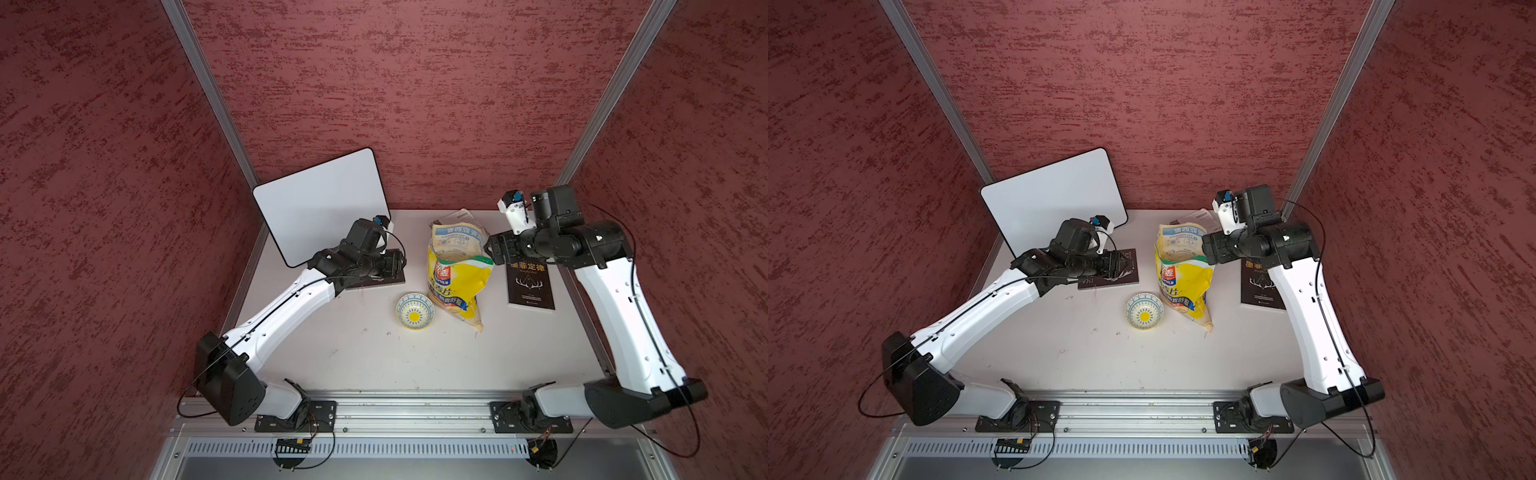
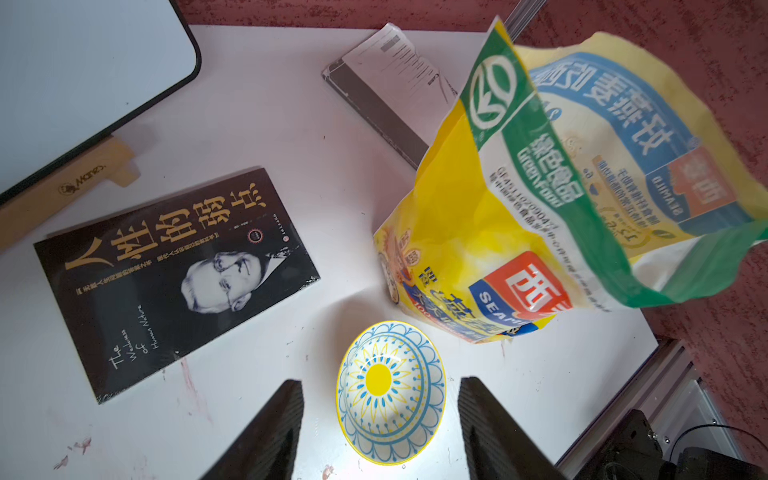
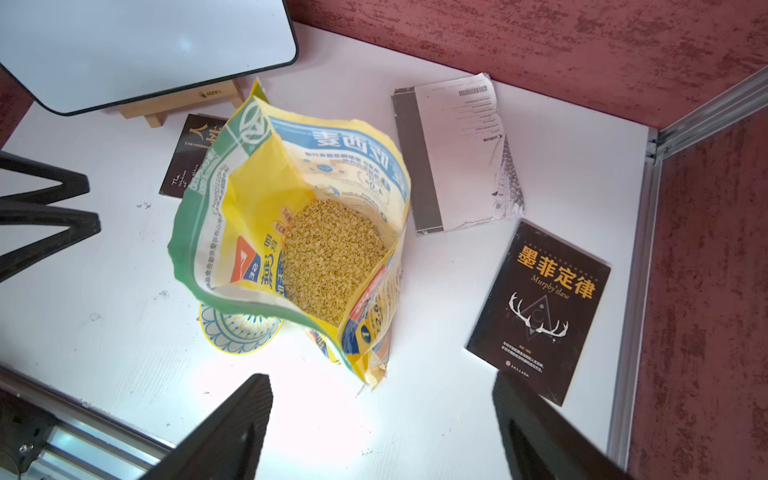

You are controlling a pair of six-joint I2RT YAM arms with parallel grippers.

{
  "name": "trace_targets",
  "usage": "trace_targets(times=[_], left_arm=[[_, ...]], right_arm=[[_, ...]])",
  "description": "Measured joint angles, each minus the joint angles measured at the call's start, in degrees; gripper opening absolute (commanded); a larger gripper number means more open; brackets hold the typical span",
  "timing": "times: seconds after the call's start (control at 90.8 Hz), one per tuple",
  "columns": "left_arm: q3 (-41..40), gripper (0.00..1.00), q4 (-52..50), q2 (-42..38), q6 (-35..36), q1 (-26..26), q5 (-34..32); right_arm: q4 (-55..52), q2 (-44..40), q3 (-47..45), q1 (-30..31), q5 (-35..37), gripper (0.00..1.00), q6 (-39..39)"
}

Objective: Pour the oats into the breakfast bowl
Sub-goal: Pick up the oats bag from the center of the board.

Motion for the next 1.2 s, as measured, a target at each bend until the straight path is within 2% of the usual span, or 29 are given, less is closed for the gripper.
trace_targets(times=[0.187, 0.463, 0.848, 0.959, 1.091, 1.157, 1.201], left_arm=[[-4.8, 0.64, 1.4, 3.1, -0.6, 0.0, 2.0], [-9.4, 0.63, 4.6, 9.8, -1.9, -0.2, 4.0], [-14.5, 0.64, 11.5, 10.9, -3.8, 0.3, 6.4], [-16.3, 0.63, 13.6, 10.8, -4.0, 0.5, 6.6], [-17.9, 0.64, 14.8, 9.0, -3.8, 1.1, 6.5], [-18.1, 0.65, 15.3, 7.2, -3.5, 1.8, 6.3], [-18.1, 0.66, 15.7, 5.8, -3.0, 2.4, 6.3]], right_arm=[[2.1, -6.5, -8.3, 0.0, -1.7, 0.97, 0.2], [4.4, -8.6, -14.3, 0.0, -1.7, 0.99, 2.2], [7.5, -12.8, -20.1, 0.0, -2.5, 0.98, 5.0], [9.4, -12.7, -23.9, 0.0, -2.8, 0.95, 3.6], [13.5, -11.9, -28.2, 0.0, -5.0, 0.84, -0.3], [15.7, -10.9, -29.2, 0.0, -6.0, 0.75, -3.1], [17.4, -10.0, -29.5, 0.0, -6.6, 0.65, -5.1]])
